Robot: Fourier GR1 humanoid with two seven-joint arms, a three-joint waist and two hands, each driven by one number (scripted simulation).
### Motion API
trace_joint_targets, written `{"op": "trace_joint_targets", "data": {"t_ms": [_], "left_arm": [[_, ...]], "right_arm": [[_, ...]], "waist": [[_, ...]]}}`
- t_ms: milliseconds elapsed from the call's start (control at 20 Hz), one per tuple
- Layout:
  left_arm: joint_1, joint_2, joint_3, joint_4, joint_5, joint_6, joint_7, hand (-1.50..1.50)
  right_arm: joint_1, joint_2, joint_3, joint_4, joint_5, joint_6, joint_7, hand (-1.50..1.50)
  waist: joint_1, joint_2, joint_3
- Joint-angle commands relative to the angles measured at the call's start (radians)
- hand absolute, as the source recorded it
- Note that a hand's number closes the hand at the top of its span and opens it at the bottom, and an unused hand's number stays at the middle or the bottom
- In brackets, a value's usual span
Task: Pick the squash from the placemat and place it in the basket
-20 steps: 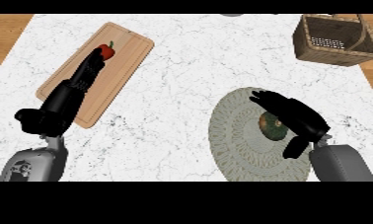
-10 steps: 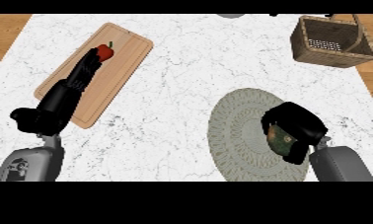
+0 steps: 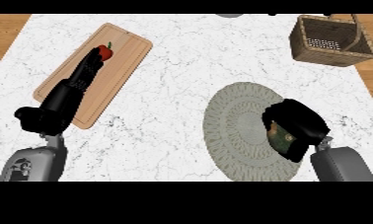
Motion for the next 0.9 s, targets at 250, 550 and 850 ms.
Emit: {"op": "trace_joint_targets", "data": {"t_ms": [250,550,850], "left_arm": [[0.057,0.016,0.017,0.037,0.004,-0.025,-0.073,0.0],[0.063,0.018,0.016,-0.044,0.011,-0.02,-0.007,0.0],[0.007,0.028,0.018,-0.054,0.022,-0.025,0.053,0.0]], "right_arm": [[0.052,0.105,-0.126,-0.396,-0.087,0.326,0.416,1.5],[0.109,0.295,-0.229,-0.65,-0.332,0.459,0.513,1.5],[0.015,0.311,-0.332,-0.851,-0.711,0.423,0.697,1.5]], "waist": [[-0.018,0.004,0.013],[-0.018,-0.001,0.014],[-0.021,-0.003,0.015]]}}
